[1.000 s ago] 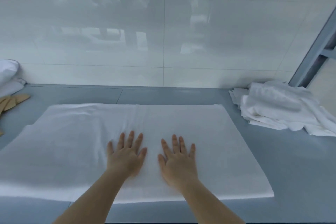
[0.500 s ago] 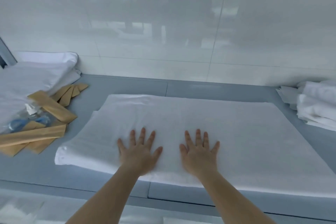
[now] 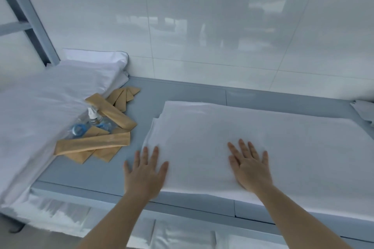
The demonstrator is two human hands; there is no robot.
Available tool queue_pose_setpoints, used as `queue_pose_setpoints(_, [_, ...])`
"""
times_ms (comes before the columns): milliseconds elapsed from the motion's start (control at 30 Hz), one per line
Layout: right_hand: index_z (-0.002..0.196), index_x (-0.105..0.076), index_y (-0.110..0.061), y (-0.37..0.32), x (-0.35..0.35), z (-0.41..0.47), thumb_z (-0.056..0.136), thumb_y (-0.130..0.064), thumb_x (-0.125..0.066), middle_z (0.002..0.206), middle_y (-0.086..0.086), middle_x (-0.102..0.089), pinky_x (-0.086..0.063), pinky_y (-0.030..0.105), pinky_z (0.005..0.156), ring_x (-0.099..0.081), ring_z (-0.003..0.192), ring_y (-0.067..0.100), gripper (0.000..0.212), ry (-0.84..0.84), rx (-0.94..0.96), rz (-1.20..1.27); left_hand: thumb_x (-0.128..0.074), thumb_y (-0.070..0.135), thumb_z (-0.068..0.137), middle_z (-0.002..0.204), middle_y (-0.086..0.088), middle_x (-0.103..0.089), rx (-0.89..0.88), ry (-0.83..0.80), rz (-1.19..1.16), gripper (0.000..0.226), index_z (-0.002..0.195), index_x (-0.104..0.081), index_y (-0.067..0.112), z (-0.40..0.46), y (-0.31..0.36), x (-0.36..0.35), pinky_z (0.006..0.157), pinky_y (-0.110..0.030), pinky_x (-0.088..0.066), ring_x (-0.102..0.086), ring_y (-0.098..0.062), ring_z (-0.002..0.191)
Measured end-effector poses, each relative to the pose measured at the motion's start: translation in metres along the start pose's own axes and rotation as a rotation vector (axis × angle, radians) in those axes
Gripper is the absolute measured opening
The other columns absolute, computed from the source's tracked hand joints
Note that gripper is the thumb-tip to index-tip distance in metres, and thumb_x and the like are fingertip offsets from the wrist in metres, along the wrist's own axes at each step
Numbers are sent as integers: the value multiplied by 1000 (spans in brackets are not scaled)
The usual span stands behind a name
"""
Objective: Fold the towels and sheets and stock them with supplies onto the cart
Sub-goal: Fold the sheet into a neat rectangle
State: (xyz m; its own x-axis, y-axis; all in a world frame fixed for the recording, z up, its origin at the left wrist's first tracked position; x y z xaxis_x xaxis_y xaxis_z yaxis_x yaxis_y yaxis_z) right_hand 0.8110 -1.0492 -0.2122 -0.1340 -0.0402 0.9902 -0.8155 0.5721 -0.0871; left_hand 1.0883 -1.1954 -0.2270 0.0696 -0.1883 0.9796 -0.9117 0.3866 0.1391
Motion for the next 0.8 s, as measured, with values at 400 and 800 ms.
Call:
queue_pose_setpoints(400, [150,9,-41,-13,2,71,90,-70,-6,160,-9,14,9,59,114,13,148,16,68,-12,-65,-19,-6,66,88,161,0,16,-180,95,-39,74,152,10,32,36,81,3,115,-54,14,21,-23,146])
queue_pose_setpoints(800, [151,-3,-39,-224,-6,178,87,-73,-8,162,6,8,12,63,109,10,147,32,73,-26,233,-23,15,65,75,158,-6,23,-189,145,-58,84,147,25,23,31,79,1,111,-54,21,27,-26,144])
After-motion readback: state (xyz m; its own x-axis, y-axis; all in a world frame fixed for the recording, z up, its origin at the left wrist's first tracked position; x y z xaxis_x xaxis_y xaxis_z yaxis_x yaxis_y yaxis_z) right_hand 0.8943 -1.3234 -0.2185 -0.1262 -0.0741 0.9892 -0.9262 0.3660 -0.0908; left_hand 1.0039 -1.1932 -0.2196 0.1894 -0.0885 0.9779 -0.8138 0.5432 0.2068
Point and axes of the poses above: each hand's wrist, its own z-axis towards the middle knuckle, its own x-axis out of the back of the hand, y = z × x, the point moved 7 cm from there along z, towards the middle knuckle
